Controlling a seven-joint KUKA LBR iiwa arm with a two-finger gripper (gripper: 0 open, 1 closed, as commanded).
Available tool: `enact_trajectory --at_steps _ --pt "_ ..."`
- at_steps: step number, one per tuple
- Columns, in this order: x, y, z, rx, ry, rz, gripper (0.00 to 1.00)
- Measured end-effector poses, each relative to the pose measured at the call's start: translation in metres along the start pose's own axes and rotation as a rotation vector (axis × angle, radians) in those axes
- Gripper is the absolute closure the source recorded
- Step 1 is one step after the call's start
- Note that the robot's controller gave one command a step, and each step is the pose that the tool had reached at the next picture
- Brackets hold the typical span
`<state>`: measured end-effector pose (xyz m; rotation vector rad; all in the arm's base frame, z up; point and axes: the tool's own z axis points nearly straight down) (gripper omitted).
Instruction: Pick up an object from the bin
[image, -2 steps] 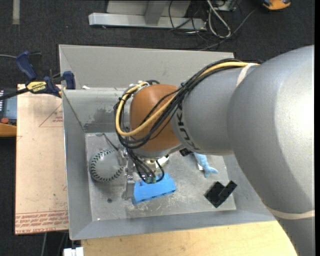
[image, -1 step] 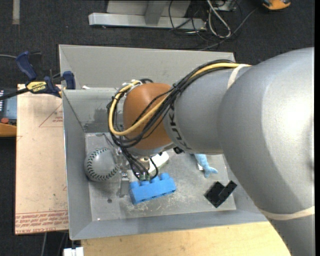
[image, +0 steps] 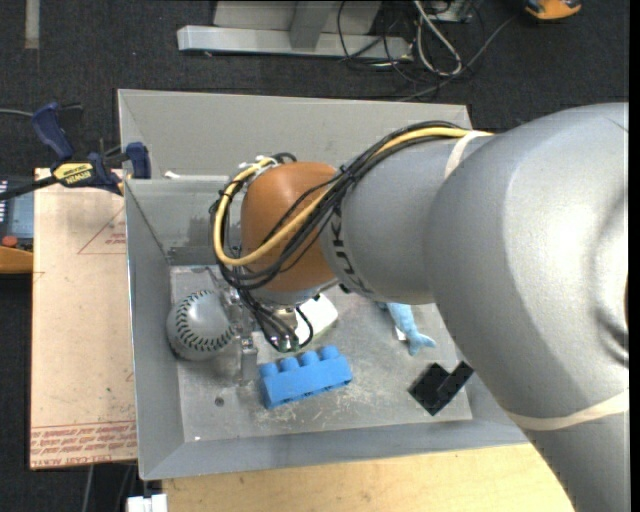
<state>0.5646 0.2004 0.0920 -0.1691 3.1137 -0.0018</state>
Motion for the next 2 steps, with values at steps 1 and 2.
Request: enact_trajectory --at_steps 1,2 --pt "0.007 -0.028 0.022 0.000 0.001 -0.036 0.00" --pt "0.004 -0.019 -0.046 -0.001 -0.008 -0.061 0.00"
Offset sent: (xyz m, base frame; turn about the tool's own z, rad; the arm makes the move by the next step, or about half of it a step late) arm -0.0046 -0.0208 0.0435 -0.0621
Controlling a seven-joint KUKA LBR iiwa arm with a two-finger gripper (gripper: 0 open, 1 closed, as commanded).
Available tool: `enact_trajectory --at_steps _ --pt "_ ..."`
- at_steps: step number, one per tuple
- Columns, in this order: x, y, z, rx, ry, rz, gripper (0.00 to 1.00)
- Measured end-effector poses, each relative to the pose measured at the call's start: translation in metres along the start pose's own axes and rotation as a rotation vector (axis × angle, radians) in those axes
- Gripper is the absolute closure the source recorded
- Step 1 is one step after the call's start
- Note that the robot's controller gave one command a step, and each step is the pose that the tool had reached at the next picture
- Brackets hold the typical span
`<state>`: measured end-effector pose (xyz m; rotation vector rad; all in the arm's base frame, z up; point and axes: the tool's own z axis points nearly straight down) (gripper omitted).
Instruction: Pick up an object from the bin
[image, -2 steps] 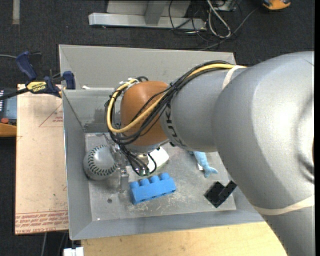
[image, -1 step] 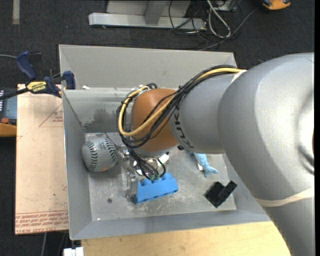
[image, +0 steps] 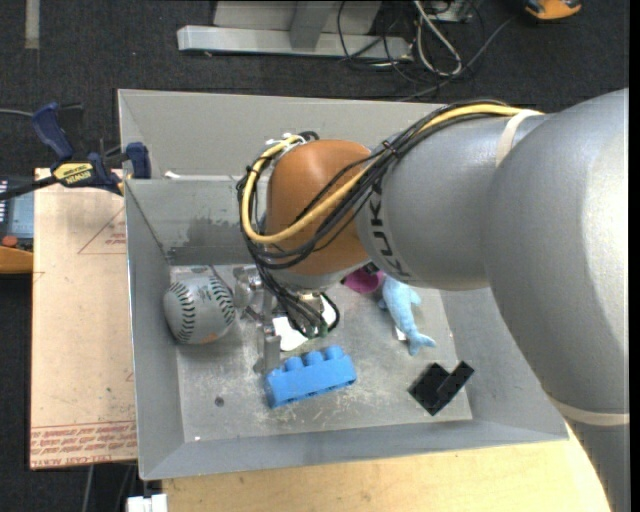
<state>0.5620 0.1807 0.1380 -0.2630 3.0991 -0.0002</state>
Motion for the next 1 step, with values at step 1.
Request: enact_trajectory --at_steps 1 --pt "-0.0101 -0.0411 0.0474 0.004 0.016 0.282 0.00"
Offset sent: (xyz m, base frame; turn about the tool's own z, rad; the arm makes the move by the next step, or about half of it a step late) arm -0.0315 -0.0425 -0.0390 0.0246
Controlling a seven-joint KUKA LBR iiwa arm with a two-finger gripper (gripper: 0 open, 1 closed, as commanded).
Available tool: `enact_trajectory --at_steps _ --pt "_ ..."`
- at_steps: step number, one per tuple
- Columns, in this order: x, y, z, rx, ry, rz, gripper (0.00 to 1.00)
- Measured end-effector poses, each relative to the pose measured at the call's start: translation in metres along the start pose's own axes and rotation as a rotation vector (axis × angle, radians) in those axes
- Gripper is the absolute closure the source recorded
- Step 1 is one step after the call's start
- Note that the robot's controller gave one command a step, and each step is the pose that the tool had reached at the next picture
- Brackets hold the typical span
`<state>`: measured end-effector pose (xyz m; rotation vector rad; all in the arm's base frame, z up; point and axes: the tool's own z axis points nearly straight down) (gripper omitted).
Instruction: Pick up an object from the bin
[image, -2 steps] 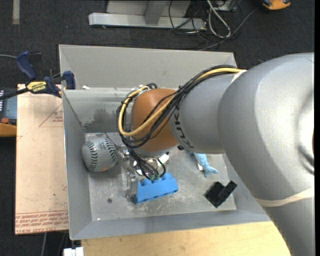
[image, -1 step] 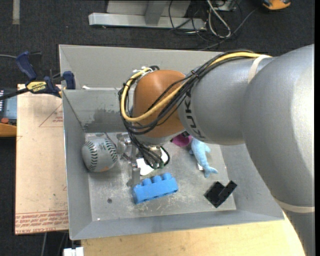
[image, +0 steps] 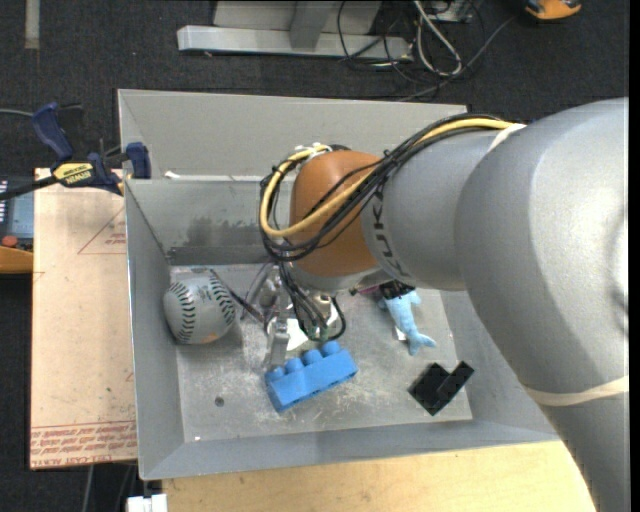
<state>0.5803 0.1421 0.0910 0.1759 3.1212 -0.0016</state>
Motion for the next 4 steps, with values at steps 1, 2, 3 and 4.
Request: enact_trajectory --at_steps 1,2,3,4 --pt "0.051 -0.009 -0.009 -0.005 -0.010 -0.257 0.00" --pt "0.000 -0.055 0.021 -0.002 -0.009 -0.016 0.00" --pt "-0.015 -0.055 -0.004 -0.009 -0.015 -0.288 1.00" --pt "-0.015 -0.055 -0.004 -0.009 -0.014 -0.288 0.00"
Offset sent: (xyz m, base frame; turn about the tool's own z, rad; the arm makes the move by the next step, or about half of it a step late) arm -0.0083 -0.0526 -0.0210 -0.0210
